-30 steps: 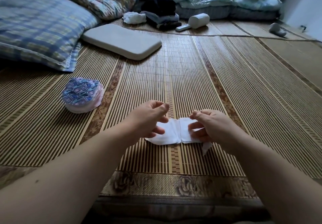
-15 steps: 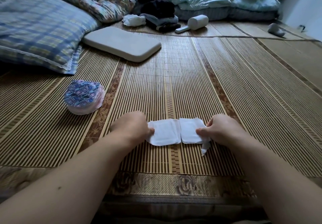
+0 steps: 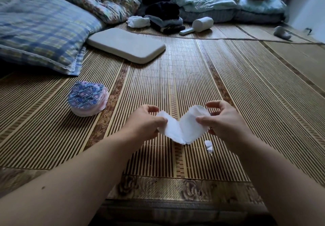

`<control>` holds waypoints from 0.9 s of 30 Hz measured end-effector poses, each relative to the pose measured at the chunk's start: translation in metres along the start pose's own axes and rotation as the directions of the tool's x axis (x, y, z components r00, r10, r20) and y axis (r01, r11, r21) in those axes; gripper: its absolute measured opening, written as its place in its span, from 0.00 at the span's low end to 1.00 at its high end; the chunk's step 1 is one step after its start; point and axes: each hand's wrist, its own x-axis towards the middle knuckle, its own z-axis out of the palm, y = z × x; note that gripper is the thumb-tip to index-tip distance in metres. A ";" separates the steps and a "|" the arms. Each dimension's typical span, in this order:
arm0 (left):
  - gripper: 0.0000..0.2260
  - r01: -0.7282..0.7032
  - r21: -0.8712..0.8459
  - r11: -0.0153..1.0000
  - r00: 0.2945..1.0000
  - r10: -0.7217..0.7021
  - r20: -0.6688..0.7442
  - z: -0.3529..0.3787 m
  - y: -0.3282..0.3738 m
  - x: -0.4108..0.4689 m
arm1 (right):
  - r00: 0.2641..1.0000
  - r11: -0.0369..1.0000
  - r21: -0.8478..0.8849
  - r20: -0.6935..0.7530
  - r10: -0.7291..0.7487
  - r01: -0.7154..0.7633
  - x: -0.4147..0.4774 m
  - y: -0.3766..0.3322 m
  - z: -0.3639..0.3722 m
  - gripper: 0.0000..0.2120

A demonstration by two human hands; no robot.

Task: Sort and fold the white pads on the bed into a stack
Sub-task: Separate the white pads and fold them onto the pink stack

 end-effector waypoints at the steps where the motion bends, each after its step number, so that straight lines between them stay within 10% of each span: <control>1: 0.16 0.007 -0.061 0.998 1.000 -0.007 0.008 0.003 0.000 -0.002 | 0.999 0.999 0.031 0.018 -0.040 0.039 -0.004 -0.003 0.006 0.16; 5: 0.10 -0.003 -0.111 0.994 1.000 0.003 0.008 0.011 -0.002 -0.007 | 0.984 0.987 0.006 0.066 -0.163 0.163 -0.019 -0.010 0.030 0.02; 19: 0.07 0.032 -0.203 0.979 0.996 -0.015 0.084 0.009 -0.004 -0.015 | 0.911 0.849 -0.377 -0.029 -0.411 0.371 -0.030 -0.006 0.056 0.06; 27: 0.09 0.054 -0.177 0.983 0.993 -0.034 0.114 0.007 -0.007 -0.015 | 0.899 0.765 -0.472 0.210 -0.385 0.438 -0.035 -0.006 0.057 0.06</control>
